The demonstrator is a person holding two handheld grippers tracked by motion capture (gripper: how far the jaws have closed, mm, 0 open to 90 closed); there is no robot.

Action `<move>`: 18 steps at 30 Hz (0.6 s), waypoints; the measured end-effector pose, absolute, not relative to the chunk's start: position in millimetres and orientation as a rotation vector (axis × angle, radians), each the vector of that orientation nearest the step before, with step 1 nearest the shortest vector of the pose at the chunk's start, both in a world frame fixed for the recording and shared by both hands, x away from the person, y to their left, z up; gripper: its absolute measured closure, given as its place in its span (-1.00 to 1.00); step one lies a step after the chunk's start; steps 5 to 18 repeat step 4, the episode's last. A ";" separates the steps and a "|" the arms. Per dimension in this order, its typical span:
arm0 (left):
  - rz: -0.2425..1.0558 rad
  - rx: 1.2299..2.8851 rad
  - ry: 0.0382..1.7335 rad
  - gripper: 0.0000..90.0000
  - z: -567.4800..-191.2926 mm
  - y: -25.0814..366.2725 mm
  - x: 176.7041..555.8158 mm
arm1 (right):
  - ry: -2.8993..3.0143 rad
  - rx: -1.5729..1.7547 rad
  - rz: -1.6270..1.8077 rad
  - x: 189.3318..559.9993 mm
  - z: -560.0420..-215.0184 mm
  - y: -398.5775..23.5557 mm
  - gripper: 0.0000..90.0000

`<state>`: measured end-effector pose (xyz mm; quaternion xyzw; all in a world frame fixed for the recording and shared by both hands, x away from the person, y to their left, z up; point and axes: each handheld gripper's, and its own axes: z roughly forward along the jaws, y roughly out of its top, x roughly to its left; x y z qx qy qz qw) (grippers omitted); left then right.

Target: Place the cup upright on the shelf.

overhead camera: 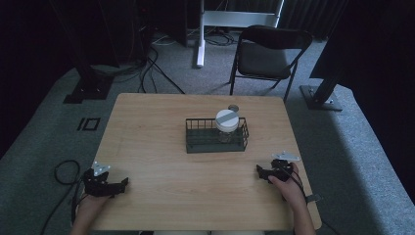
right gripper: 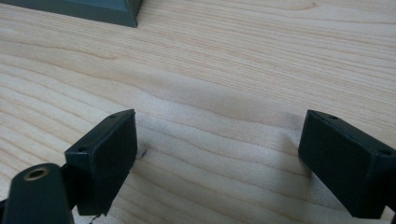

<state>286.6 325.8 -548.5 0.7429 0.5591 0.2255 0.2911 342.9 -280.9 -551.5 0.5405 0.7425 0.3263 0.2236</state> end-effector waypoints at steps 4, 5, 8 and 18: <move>0.601 1.981 1.491 -1.00 -548.5 325.8 286.6 | 2.051 1.488 0.887 342.9 -551.5 -279.7 -0.75; 0.601 1.981 1.491 -1.00 -548.5 325.8 286.6 | 2.051 1.488 0.887 342.9 -551.5 -279.7 -0.75; 0.601 1.981 1.491 -1.00 -548.5 325.8 286.6 | 2.051 1.488 0.887 342.9 -551.5 -279.7 -0.75; 0.601 1.981 1.491 -1.00 -548.5 325.8 286.6 | 2.051 1.488 0.887 342.9 -551.5 -279.7 -0.75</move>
